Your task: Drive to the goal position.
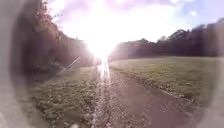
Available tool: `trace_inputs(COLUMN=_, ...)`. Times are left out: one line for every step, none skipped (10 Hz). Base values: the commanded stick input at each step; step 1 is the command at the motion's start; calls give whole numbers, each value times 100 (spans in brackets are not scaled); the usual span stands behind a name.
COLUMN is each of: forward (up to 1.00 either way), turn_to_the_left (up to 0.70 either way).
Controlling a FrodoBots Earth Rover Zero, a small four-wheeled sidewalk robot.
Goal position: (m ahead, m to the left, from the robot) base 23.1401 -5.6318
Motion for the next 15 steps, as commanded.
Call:
trace_inputs(forward=85, turn_to_the_left=0)
trace_inputs(forward=85, turn_to_the_left=0)
trace_inputs(forward=85, turn_to_the_left=0)
trace_inputs(forward=85, turn_to_the_left=0)
trace_inputs(forward=85, turn_to_the_left=0)
trace_inputs(forward=85, turn_to_the_left=0)
trace_inputs(forward=85, turn_to_the_left=0)
trace_inputs(forward=85, turn_to_the_left=0)
trace_inputs(forward=85, turn_to_the_left=0)
trace_inputs(forward=85, turn_to_the_left=0)
trace_inputs(forward=85, turn_to_the_left=0)
trace_inputs(forward=85, turn_to_the_left=0)
trace_inputs(forward=85, turn_to_the_left=0)
trace_inputs(forward=85, turn_to_the_left=0)
trace_inputs(forward=85, turn_to_the_left=0)
